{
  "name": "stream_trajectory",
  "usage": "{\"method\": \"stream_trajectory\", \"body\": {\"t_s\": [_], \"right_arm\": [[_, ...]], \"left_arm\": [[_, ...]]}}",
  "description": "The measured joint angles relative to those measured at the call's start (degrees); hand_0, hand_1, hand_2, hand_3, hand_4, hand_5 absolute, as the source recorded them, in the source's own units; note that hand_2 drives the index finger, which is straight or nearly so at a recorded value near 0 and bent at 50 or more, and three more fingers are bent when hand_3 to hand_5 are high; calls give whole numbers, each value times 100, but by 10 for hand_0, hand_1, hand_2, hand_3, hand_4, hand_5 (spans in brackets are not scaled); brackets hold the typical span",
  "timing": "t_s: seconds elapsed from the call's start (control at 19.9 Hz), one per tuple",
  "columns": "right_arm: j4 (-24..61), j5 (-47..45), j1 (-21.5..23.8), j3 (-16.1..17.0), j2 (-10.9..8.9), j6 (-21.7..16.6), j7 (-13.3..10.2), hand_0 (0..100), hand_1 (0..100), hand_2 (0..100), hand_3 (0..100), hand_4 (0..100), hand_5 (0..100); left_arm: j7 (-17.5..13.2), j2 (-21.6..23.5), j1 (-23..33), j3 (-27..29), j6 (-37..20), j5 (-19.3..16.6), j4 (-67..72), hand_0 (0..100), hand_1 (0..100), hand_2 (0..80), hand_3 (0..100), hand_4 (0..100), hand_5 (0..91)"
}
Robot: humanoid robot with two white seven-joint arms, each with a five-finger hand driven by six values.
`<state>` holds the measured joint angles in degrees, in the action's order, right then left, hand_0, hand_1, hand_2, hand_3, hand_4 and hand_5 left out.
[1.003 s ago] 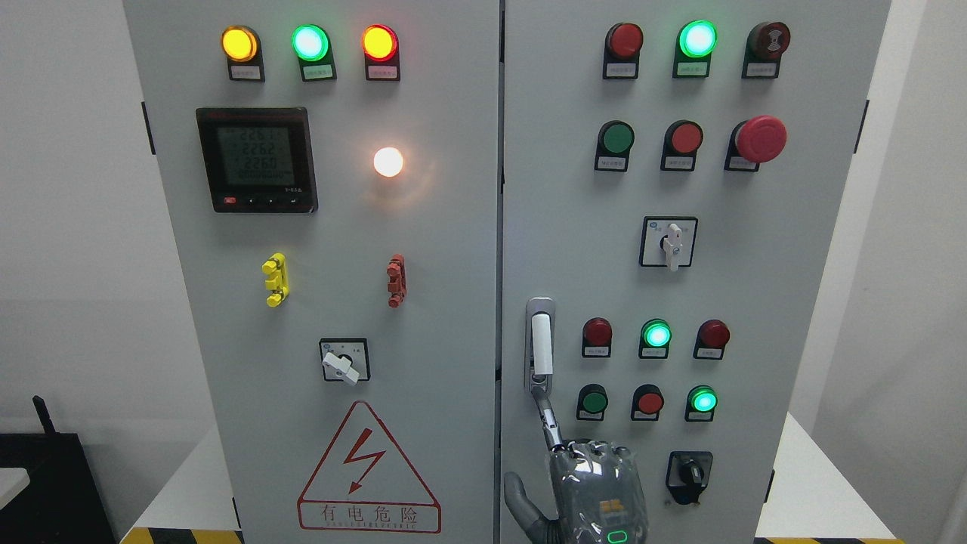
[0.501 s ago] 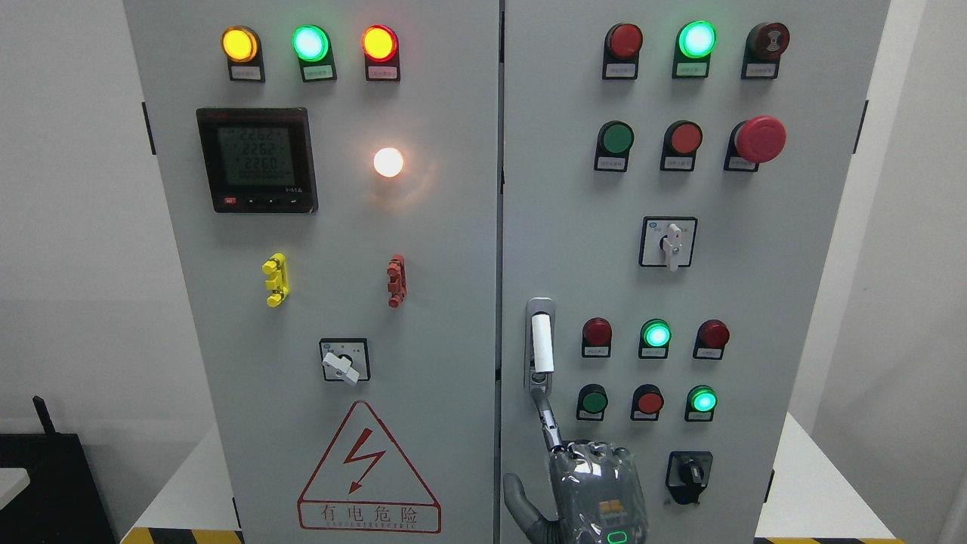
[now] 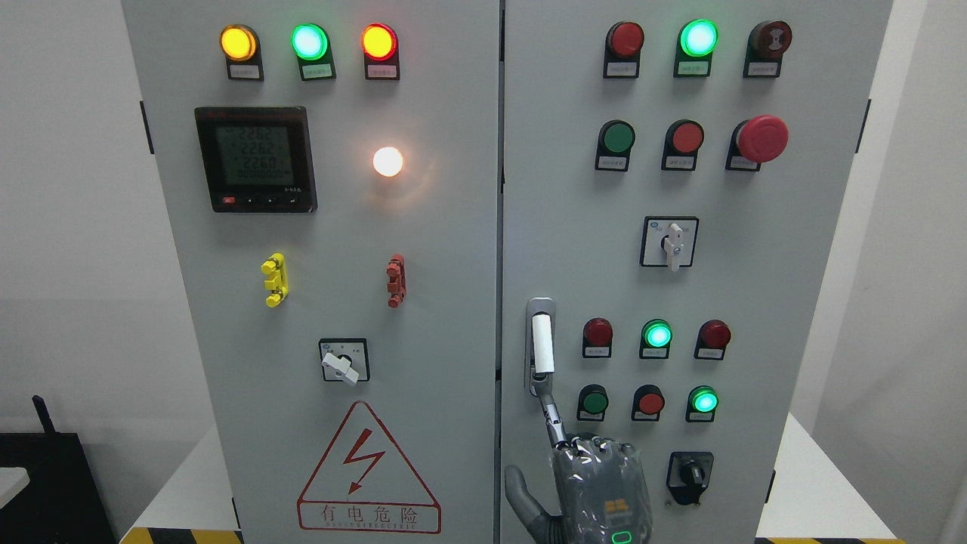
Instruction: Release door handle
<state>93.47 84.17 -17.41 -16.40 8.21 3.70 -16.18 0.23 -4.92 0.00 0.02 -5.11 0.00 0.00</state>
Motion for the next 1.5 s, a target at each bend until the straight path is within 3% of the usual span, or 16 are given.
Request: {"method": "stream_trajectory", "body": {"t_s": [0.15, 0.3, 0.35, 0.55, 0.7, 0.8, 1.0, 1.25, 1.5], "right_arm": [[14, -49, 0, 13, 1, -26, -23, 484, 365, 596, 1000, 937, 954], [31, -161, -1, 24, 2, -33, -26, 524, 318, 686, 1000, 944, 946], [37, -188, -3, 29, 3, -34, -28, 521, 302, 717, 1000, 986, 944], [71, -275, -9, 44, 7, -34, -31, 465, 257, 751, 1000, 1000, 955], [104, -351, -13, 54, 9, -31, -33, 440, 257, 797, 1000, 990, 949], [122, -386, -14, 58, 10, -28, -34, 430, 261, 819, 1000, 928, 946], [150, -528, -25, 66, 11, -22, -49, 402, 304, 893, 1000, 999, 944], [171, -668, -123, 76, 12, -2, -47, 392, 328, 984, 1000, 1000, 959], [183, -731, -239, 91, 13, 36, -14, 406, 299, 1000, 1000, 1000, 968]], "left_arm": [[0, 0, 0, 0, 0, 0, 0, 120, 389, 0, 0, 0, 0], [2, 0, 0, -1, 0, 0, 0, 120, 389, 0, 0, 0, 0], [5, 0, 0, 8, 0, 0, 0, 120, 389, 0, 0, 0, 0], [21, 0, 0, 10, -1, 0, 0, 120, 389, 0, 0, 0, 0], [15, 0, 0, 8, -1, 0, 0, 120, 389, 0, 0, 0, 0], [6, 0, 0, 7, -2, 0, 0, 120, 389, 0, 0, 0, 0], [1, 0, 0, 18, -2, 0, 0, 120, 389, 0, 0, 0, 0], [-2, 0, 0, 11, -2, 0, 0, 120, 389, 0, 0, 0, 0], [-2, 0, 0, 7, -2, 0, 0, 120, 389, 0, 0, 0, 0]]}}
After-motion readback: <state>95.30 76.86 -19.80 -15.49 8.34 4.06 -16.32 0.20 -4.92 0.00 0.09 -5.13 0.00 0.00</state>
